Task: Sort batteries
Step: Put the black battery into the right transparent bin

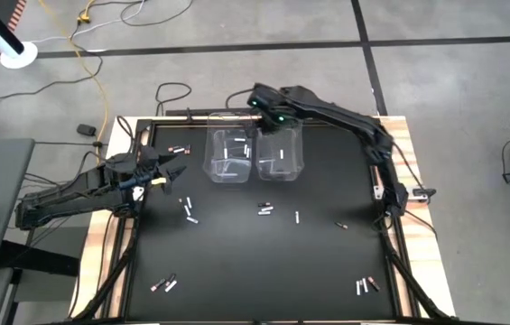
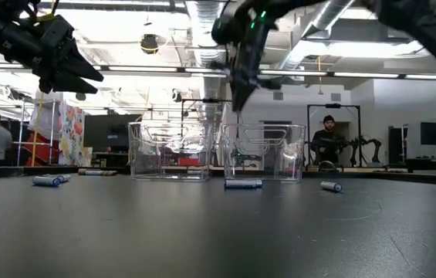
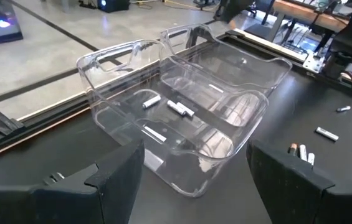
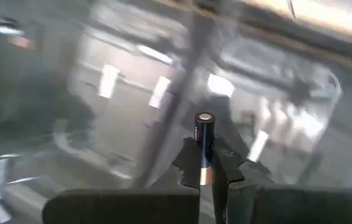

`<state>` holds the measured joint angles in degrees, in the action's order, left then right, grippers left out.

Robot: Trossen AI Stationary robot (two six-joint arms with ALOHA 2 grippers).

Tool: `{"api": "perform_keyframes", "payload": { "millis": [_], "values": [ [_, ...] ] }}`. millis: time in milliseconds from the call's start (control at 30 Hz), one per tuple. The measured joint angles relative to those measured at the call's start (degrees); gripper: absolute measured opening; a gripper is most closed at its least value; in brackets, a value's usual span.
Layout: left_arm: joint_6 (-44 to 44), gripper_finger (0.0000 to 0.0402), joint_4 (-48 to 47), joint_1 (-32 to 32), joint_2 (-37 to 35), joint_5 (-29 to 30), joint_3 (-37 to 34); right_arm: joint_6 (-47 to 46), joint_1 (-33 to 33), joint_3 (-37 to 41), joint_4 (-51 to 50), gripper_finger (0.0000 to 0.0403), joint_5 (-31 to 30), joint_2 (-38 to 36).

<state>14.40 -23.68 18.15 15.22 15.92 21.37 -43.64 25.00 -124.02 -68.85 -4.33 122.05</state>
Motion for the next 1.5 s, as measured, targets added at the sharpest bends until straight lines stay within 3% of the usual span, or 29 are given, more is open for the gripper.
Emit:
{"api": "perform_keyframes", "payload": {
  "millis": [133, 367, 667, 1233, 1500],
  "values": [
    [-0.1, 0.0279, 0.0, 0.0, 0.0, -0.2, 0.0, -2.0, 1.5, -1.9, -5.3, 0.0017, 2.5, 5.9],
    [-0.1, 0.0279, -0.2, 0.0, 0.0, -1.1, 0.0, -2.5, 1.8, -1.9, -5.8, 0.0017, 5.1, 13.0],
    [-0.2, 0.0279, -0.2, 0.0, 0.0, -1.1, 0.0, -1.1, 2.1, -1.9, -4.8, 0.0018, 5.7, 16.2],
    [-0.2, 0.0279, -0.2, 0.0, 0.0, -1.2, 0.0, 27.3, 7.7, -1.9, -8.8, 0.0018, 9.4, 14.4],
    [-1.8, 0.0279, 0.0, 0.0, 0.0, -0.8, 0.0, 45.8, 7.5, -0.9, -7.8, 0.0018, 7.3, 14.4]
  ]
}}
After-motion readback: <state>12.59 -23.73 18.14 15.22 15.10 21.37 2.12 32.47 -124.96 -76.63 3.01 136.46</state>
